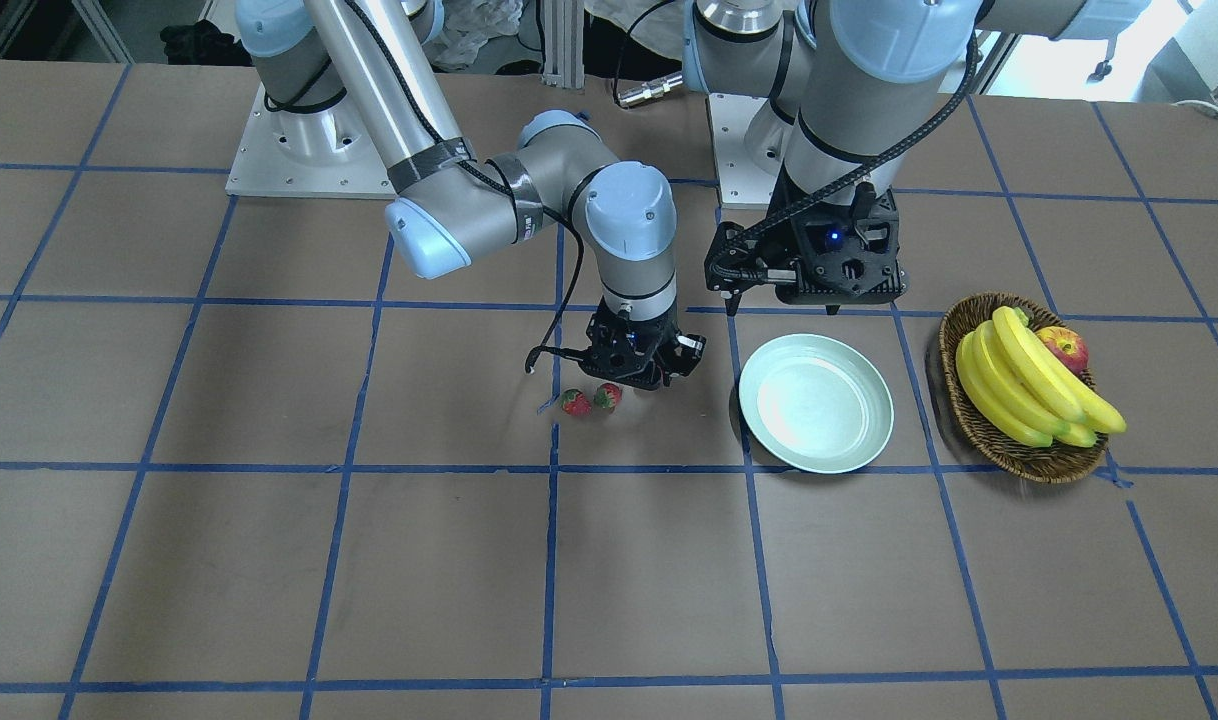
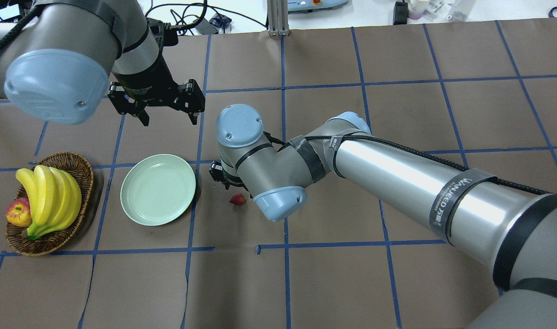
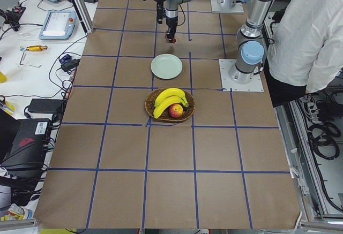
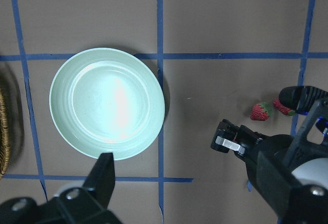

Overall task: Collect all strawberries into plate
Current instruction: 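Carry the strawberry toward the plate and release it beside the others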

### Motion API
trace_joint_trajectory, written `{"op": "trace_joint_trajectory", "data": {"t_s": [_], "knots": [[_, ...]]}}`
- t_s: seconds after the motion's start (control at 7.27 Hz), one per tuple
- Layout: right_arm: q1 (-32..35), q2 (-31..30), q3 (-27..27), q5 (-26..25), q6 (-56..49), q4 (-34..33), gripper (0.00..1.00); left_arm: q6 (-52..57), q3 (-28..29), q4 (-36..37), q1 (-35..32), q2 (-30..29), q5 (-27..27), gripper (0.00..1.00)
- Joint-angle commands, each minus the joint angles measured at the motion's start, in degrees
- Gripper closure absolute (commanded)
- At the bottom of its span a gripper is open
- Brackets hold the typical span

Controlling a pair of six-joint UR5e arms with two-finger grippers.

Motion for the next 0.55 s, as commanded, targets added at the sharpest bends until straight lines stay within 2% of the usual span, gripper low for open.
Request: {"op": "trace_joint_trajectory", "data": {"t_s": [0.0, 0.41], "knots": [[-6.10, -4.65, 0.42, -3.86, -7.17, 3.54, 0.00, 0.05, -0.06, 0.00, 0.01, 0.02, 0.01, 0.00], [-22.88, -18.60, 5.07, -4.30, -35.16, 20.22, 0.00, 0.05, 0.03, 0.00, 0.01, 0.02, 0.10, 0.00]]}}
